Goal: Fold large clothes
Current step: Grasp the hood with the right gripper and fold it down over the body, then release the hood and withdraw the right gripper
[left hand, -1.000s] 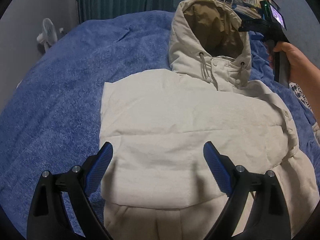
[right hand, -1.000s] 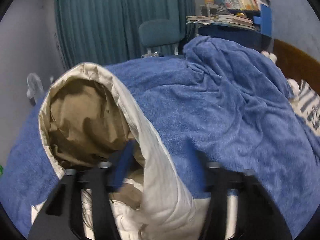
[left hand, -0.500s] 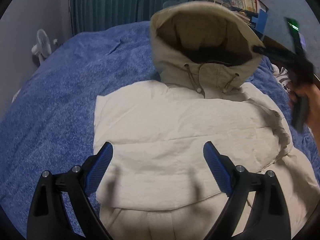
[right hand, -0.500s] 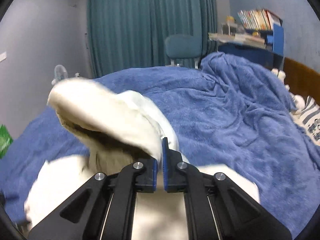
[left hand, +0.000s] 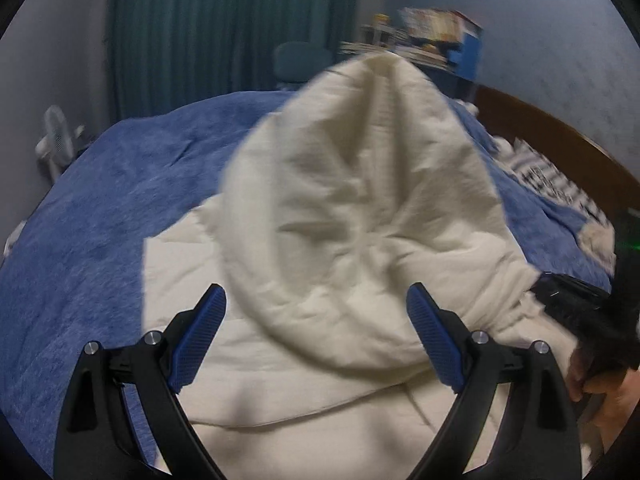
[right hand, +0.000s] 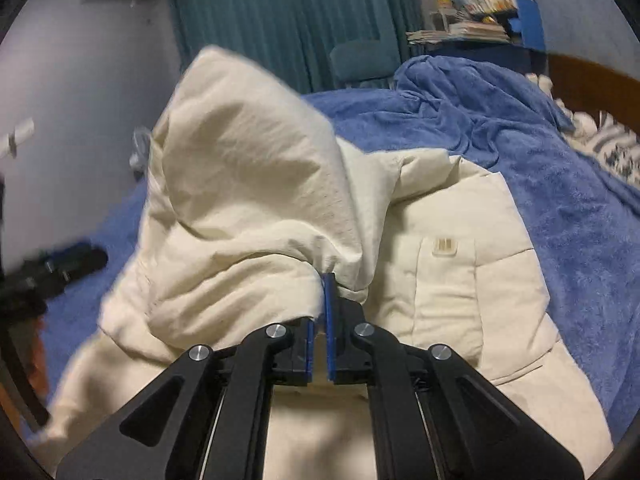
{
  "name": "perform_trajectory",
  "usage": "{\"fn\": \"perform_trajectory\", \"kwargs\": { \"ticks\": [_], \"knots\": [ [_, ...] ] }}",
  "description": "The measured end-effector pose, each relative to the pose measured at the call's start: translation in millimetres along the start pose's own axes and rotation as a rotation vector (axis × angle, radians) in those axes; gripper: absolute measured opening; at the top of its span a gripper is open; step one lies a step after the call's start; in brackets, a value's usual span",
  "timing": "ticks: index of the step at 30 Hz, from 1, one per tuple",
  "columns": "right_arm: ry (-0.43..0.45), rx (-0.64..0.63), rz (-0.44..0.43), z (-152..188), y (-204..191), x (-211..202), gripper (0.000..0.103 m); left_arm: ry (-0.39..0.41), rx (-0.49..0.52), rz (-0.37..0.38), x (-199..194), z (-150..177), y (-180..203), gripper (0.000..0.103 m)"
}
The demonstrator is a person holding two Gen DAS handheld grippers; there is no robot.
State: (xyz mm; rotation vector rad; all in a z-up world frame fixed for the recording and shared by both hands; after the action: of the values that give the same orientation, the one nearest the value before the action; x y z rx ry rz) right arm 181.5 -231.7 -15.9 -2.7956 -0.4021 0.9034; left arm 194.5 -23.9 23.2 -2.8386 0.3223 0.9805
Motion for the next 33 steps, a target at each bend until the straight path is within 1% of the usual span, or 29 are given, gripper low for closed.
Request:
{"fn": "perform_trajectory", "kwargs": {
  "ticks": [2,4,6,7,8,9,10,12,13,14,15,16,17,18,20,21,22,24,26,28,30,31,33],
  "knots": [
    [-0.02,-0.038,-0.002,2,1,14,0.004,-0.018,0.042,-0.003,13,0,17,0.087],
    [-0.008,-0.042,-0.006,-5,5,21,0.004,-0.049,0.047,0.011,29,0,27,0.087],
    [0.018,-0.044,-0.006,-14,11,23,0.005,-0.116,0.029,0.009,58,5,26,0.087],
    [0.013,-0.04,-0.011,-13,14,24,0.006,-0.142,0.017,0.017,67,8,25,0.087],
    [-0.002,-0.035,-0.019,-11,16,27,0.006,-0.188,-0.005,0.031,80,12,22,0.087],
    [-0.021,-0.031,-0.03,-9,19,31,0.007,-0.215,-0.016,0.028,90,13,17,0.087],
    [-0.029,-0.034,-0.039,-8,19,34,0.011,-0.226,-0.008,0.02,97,13,13,0.087],
    [-0.037,-0.052,-0.046,-8,15,36,0.015,-0.227,0.026,-0.018,108,9,10,0.087],
    [-0.043,-0.069,-0.047,-8,12,38,0.019,-0.227,0.042,-0.037,110,9,11,0.087],
    [-0.051,-0.085,-0.046,-7,10,39,0.033,-0.228,0.06,-0.071,117,7,10,0.087],
    [-0.061,-0.098,-0.034,-6,9,41,0.051,-0.229,0.068,-0.094,123,5,9,0.087],
    [-0.061,-0.098,-0.028,-6,8,41,0.078,-0.227,0.071,-0.115,129,2,7,0.087],
    [-0.051,-0.097,-0.038,-6,8,41,0.074,-0.226,0.072,-0.122,132,1,6,0.087],
    [-0.051,-0.089,-0.064,-7,8,40,0.073,-0.228,0.079,-0.134,138,-1,4,0.087],
    [-0.042,-0.063,-0.079,-11,11,40,0.071,-0.234,0.085,-0.145,149,-2,-2,0.088],
    [-0.036,-0.044,-0.084,-14,14,40,0.07,-0.242,0.078,-0.134,153,-2,-5,0.088],
    [-0.031,-0.025,-0.085,-18,17,42,0.065,-0.248,0.067,-0.115,155,0,-7,0.089],
    [-0.015,-0.003,-0.086,-23,20,46,0.061,-0.254,0.044,-0.058,153,5,-12,0.089],
    [-0.01,0.007,-0.096,-28,19,57,0.055,-0.258,0.05,-0.027,152,12,-17,0.089],
    [-0.002,-0.004,-0.107,-29,12,67,0.054,-0.249,0.069,-0.014,149,21,-20,0.089],
    [-0.034,-0.012,-0.112,-23,5,82,0.052,-0.235,0.097,-0.02,149,28,-16,0.089],
    [-0.067,-0.016,-0.08,-16,7,94,0.05,-0.233,0.1,-0.024,150,28,-13,0.089],
    [-0.105,-0.016,-0.053,-6,11,107,0.05,-0.232,0.108,-0.045,155,33,-12,0.089]
  ]
}}
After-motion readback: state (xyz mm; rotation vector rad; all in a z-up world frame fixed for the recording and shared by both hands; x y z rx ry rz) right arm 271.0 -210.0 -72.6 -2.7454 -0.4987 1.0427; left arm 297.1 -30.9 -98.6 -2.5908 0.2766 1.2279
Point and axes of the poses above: each gripper's, at about its wrist camera, not at the fingertips, and x roughly the way its jaws point, y to its right, z to its underside, the point moved 7 cm from there along x, roughly the way its jaws point, and after that the axes turned 9 degrees about -z, right-handed, at the moved point
